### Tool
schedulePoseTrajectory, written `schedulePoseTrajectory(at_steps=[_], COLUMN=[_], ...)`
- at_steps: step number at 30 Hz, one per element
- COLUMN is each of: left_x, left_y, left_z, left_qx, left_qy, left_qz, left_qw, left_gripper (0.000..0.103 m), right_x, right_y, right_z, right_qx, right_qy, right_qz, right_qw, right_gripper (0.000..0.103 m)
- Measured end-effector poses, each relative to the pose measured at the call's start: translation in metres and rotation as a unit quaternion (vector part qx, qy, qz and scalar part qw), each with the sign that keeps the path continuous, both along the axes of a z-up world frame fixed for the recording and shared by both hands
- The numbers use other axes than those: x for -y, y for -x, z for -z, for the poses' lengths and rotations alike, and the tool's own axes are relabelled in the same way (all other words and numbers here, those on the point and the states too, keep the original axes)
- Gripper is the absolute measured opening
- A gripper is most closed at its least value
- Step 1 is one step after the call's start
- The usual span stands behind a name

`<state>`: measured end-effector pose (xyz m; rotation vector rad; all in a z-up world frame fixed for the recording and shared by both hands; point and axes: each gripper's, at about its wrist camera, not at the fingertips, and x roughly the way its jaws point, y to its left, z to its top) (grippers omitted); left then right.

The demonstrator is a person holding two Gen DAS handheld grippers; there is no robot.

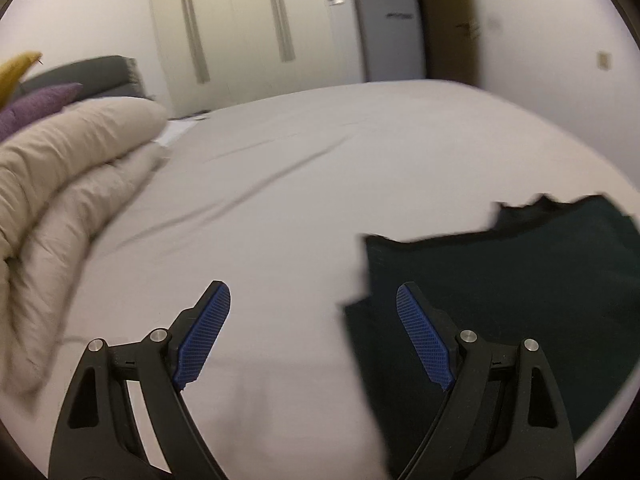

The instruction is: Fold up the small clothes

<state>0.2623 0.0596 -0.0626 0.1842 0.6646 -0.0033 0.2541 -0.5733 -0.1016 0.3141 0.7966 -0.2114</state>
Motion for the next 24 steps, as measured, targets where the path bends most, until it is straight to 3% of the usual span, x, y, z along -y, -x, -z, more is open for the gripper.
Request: schedulePoseTrajectory(at_steps=[2,4,6,8,11,15,17,20,24], left_x=[0.008,0.018,0.026,0.023,-0.008,-0.041,-0.047,-0.062,-0.058], left_y=[0.021,0.036,0.048,0.057,0.064,0.058,0.056,0.054,0.048], left_z=[0.007,0.014,0.026,0.038,0.044,0.042,0.048,0.047,0.05], left_qx=[-0.01,-0.011,-0.003,-0.002,0.013,0.012,0.001,-0.001,-0.019], left_qy=[0.032,0.023,0.012,0.025,0.076,0.153,0.175,0.201,0.199], left_qz=[0.036,0.054,0.061,0.052,0.026,0.001,0.0,0.004,0.012], left_qw=[0.9988,0.9982,0.998,0.9983,0.9967,0.9882,0.9846,0.9796,0.9798], left_gripper=[0.086,0.086,0.086,0.086,0.086,0.086,0.085,0.085,0.085], right_x=[-0.006,-0.029,-0.047,-0.063,-0.056,-0.051,-0.049,-0.037,-0.021], right_y=[0.023,0.046,0.041,0.044,0.023,-0.001,0.002,0.009,0.011], right_z=[0.0,0.001,0.002,0.012,0.037,0.072,0.074,0.071,0.071], right_qx=[0.022,0.029,0.015,0.005,-0.039,-0.084,-0.07,-0.055,-0.036], right_qy=[-0.039,-0.049,-0.011,0.014,-0.022,-0.084,-0.101,-0.157,-0.214], right_qz=[-0.006,-0.023,-0.045,-0.053,-0.064,-0.087,-0.091,-0.092,-0.087], right_qw=[0.999,0.998,0.999,0.998,0.997,0.989,0.988,0.982,0.972], right_gripper=[0.074,0.074,0.074,0.074,0.074,0.073,0.073,0.059,0.049])
